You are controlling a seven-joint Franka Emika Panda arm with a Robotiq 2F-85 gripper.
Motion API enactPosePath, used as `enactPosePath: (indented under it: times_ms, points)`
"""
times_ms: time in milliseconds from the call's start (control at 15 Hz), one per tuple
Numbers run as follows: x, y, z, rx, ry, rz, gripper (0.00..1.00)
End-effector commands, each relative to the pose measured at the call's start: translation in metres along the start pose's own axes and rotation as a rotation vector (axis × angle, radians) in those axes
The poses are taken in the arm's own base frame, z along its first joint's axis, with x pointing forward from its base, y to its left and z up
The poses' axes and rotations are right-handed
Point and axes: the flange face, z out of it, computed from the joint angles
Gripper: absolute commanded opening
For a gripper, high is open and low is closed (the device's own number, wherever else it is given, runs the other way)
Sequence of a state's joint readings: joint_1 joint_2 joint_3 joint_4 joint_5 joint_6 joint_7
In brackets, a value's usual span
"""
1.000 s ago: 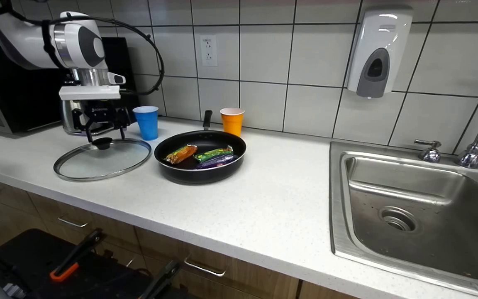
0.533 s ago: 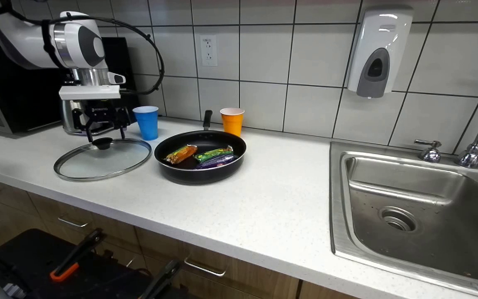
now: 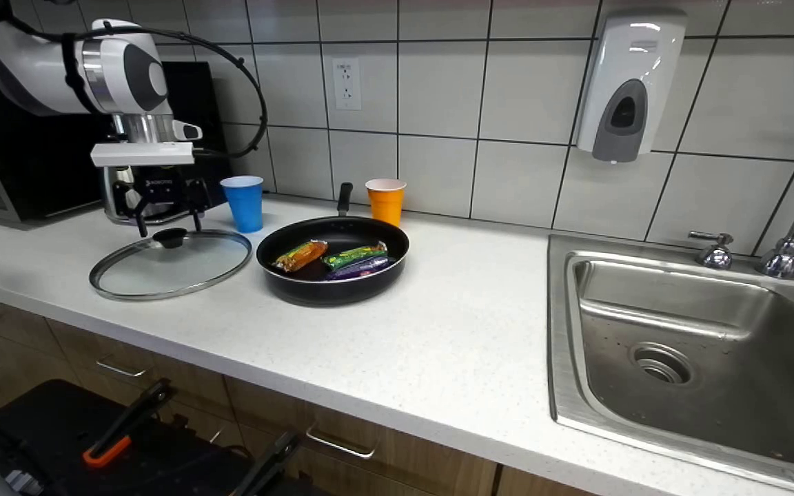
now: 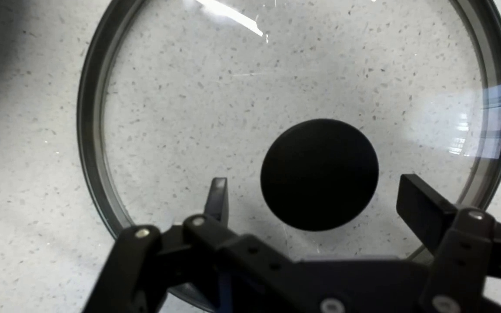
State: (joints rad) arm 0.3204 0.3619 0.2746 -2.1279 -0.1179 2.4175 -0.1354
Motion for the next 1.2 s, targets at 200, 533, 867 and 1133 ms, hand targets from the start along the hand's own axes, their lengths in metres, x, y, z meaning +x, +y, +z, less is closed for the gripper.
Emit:
enactPosePath:
  times_ms: [200,533,867,1133]
  points:
    - [-0.001,-0.009,-0.003,-0.004,-0.010,-0.016,1.00]
    - [-0.005,-0.009,-0.001,-0.008,-0.018,-0.010,1.00]
    - [-0.007,-0.009,0.001,-0.004,-0.018,-0.007,1.00]
    - [-0.009,-0.009,0.003,-0.003,-0.021,-0.008,1.00]
